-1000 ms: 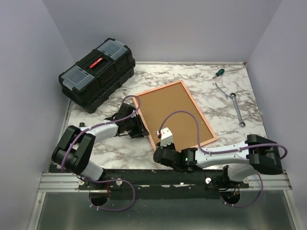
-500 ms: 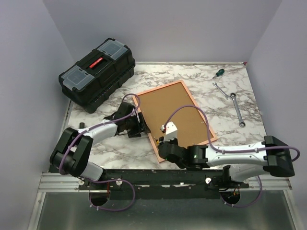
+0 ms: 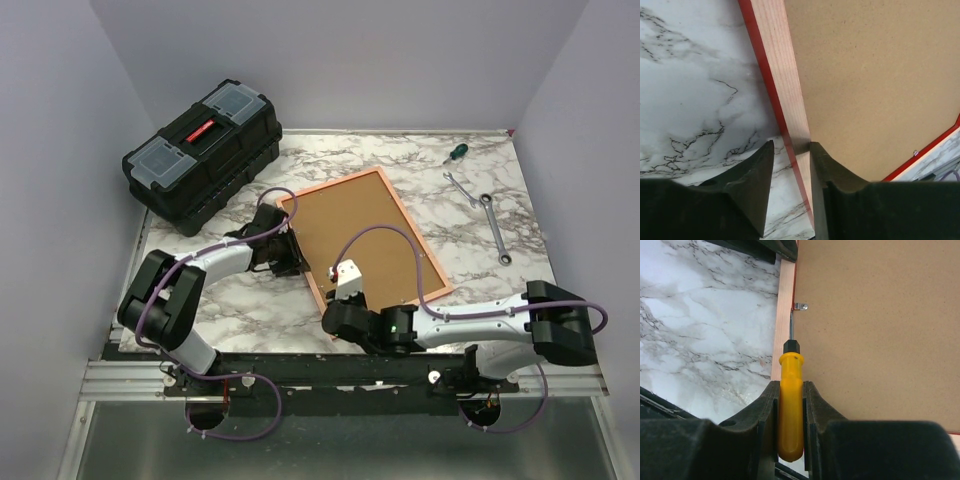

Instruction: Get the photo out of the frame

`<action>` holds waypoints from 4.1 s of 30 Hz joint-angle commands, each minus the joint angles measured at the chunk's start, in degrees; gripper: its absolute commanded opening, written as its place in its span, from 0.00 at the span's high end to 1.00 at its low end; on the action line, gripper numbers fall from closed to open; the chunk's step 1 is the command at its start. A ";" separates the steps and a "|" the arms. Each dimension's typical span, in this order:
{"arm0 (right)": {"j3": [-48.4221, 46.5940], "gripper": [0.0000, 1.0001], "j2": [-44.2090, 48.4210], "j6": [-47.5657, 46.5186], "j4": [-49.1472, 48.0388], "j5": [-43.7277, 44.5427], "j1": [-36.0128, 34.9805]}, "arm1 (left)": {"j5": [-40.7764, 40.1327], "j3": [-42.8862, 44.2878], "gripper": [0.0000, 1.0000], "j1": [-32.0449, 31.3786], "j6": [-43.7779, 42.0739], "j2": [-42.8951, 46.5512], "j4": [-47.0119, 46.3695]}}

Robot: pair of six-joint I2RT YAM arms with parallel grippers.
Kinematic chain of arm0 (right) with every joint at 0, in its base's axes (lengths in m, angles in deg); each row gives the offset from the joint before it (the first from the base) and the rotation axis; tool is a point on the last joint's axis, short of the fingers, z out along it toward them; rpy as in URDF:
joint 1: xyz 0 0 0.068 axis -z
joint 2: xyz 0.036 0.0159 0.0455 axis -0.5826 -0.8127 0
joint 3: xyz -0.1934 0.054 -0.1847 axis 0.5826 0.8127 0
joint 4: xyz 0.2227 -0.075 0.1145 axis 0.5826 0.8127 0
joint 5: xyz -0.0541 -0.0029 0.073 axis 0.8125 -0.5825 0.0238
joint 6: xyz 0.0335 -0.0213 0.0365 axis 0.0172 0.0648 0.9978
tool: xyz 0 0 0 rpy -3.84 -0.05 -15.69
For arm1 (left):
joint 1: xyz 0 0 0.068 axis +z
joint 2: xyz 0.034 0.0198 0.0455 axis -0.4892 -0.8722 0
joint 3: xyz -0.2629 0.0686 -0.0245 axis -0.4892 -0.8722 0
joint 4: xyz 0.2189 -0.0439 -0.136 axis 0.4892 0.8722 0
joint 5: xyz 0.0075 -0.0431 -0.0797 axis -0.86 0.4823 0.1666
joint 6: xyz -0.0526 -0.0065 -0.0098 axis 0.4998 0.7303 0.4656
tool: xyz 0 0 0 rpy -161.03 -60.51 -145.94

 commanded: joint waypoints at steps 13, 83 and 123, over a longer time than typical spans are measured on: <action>0.91 1.00 -5.24 -2.25 -5.53 2.39 0.71 | -8.28 2.08 0.65 -2.32 -0.35 -2.19 2.18; 6.19 1.00 24.31 8.21 15.59 2.47 2.15 | -9.60 -4.58 0.94 -12.71 5.53 -0.34 1.95; -7.58 1.00 -13.58 -3.73 -12.63 -8.22 11.52 | -12.76 16.68 0.73 2.28 -5.30 -10.02 12.50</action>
